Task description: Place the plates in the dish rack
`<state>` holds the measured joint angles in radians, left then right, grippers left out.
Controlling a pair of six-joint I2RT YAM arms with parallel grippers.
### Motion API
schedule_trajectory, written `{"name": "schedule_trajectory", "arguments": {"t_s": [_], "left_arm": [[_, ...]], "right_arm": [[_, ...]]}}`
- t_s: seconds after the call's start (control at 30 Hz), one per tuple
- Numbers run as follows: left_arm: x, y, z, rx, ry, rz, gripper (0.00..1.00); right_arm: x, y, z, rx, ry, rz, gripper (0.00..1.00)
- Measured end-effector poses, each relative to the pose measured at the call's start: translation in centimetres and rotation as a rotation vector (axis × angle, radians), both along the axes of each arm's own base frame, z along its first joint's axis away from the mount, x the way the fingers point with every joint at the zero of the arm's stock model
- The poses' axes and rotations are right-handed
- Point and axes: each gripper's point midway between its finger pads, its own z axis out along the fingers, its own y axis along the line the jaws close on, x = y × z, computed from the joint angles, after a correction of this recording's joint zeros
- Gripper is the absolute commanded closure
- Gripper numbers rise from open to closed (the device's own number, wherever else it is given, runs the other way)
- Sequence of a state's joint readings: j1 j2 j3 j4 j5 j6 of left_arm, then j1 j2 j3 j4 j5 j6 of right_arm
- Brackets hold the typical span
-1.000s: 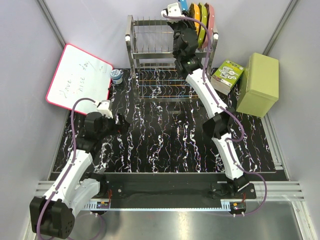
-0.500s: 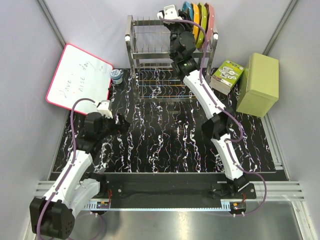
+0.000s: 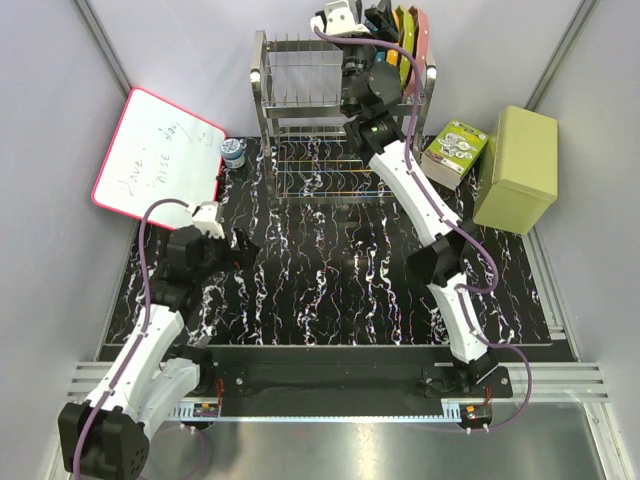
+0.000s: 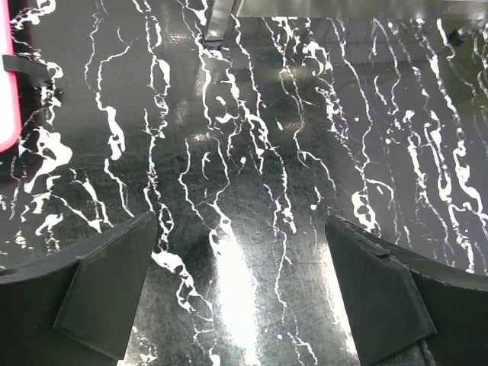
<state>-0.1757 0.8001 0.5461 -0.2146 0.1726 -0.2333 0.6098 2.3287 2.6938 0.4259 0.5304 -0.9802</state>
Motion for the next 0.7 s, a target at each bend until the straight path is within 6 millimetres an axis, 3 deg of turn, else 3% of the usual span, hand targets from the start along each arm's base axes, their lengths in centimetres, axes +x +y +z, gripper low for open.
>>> {"name": "schedule_trajectory", "arguments": {"t_s": [0.13, 0.23, 0.33, 0.43, 0.5, 0.57, 0.67, 0.7], "left_arm": [[0.8, 0.6, 1.4, 0.055, -0.011, 0.008, 0.01], [2.2, 1.1, 4.8, 0.095, -0.077, 0.021, 0.01], [3.1, 1.5, 8.3, 0.116, -0.158, 0.039, 0.01], [3.8, 2.5, 10.5, 0.131, -0.203, 0.097, 0.01], [4.3, 3.3, 10.6, 0.141, -0.195, 0.154, 0.01], [4.6, 3.9, 9.9, 0.160, -0.166, 0.187, 0.01], [4.8, 4.3, 8.2, 0.195, -0.107, 0.191, 0.01], [4.7, 4.3, 7.9, 0.204, -0.097, 0.186, 0.01]], "right_arm": [[-2.8, -1.2, 3.0, -0.037, -0.025, -0.052, 0.00], [-4.8, -3.6, 4.1, -0.040, 0.042, -0.105, 0.00], [-6.6, -5.9, 3.4, -0.048, 0.171, -0.092, 0.00], [-8.9, -7.2, 0.5, -0.084, 0.370, 0.006, 0.00], [-10.5, -6.4, -2.1, -0.123, 0.506, 0.135, 0.00], [-13.0, -4.6, -6.7, -0.180, 0.702, 0.321, 0.00], [-18.0, -2.3, -17.1, -0.201, 1.075, 0.544, 0.00], [-20.1, -2.2, -21.8, -0.172, 1.249, 0.574, 0.00]]}}
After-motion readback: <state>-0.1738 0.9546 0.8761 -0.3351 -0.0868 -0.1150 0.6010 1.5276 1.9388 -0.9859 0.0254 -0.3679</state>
